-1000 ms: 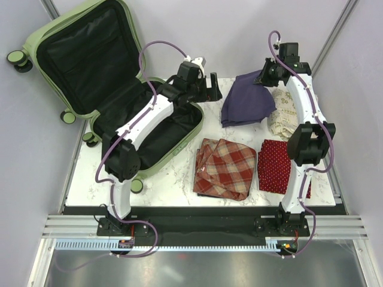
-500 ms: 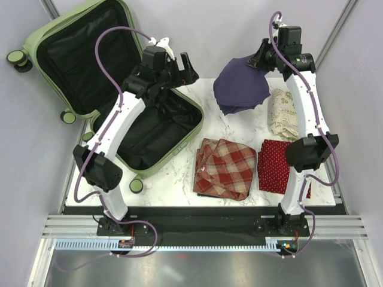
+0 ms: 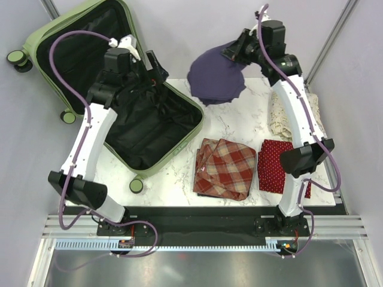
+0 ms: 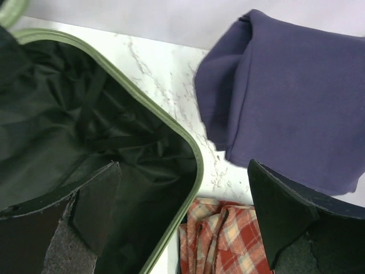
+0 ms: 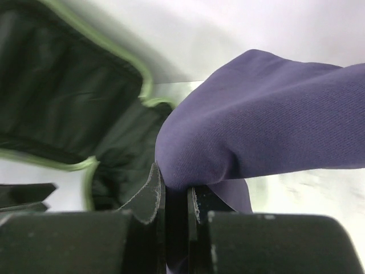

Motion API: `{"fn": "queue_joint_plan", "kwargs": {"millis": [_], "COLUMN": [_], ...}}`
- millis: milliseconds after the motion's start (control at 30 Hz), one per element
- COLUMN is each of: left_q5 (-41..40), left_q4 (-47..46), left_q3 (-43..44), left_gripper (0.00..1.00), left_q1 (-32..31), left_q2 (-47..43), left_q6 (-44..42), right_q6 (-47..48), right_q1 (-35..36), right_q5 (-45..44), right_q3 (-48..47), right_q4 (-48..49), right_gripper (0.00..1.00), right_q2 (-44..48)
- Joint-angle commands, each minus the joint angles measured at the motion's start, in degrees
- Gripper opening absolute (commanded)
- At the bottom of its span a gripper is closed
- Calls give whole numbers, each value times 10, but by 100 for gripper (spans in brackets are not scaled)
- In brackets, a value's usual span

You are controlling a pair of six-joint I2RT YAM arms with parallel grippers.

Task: Pack the luggage
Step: Place the clothes in the luggage.

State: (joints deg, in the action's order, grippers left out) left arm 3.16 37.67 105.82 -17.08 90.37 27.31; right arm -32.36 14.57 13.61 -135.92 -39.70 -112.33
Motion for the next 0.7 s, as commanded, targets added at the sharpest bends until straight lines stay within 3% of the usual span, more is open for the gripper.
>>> {"fn": "queue_joint_plan", "kwargs": {"millis": [0,167,300,400,533,667], "left_q5": [-13,-23,-25,-29,-29,-29], "left_q4": [20,59,80,87,93,90], "left_q3": [-14,-11,5,-9,-58,-120], "left_gripper": [100,100,100,100,100,100], "left_q1": [23,63,103,123,138,140], "left_q2": [-52,-99,-125,-141,-163,-170], "left_q6": [-23,-28,-39,-50,-47,-50], "right_q6": [-73,-147,-149,-143,-150,-115], "right_q1": [44,122,186,219,234,236], "right_q5": [28,34,36,45,43,28], "right_q3": [-43,-47,-63,-1,211,260], "right_q4": [163,239,314,365,394,316], "right_gripper": [0,0,0,0,0,0], "right_q2": [36,0,-39,-54,-76,-161]}}
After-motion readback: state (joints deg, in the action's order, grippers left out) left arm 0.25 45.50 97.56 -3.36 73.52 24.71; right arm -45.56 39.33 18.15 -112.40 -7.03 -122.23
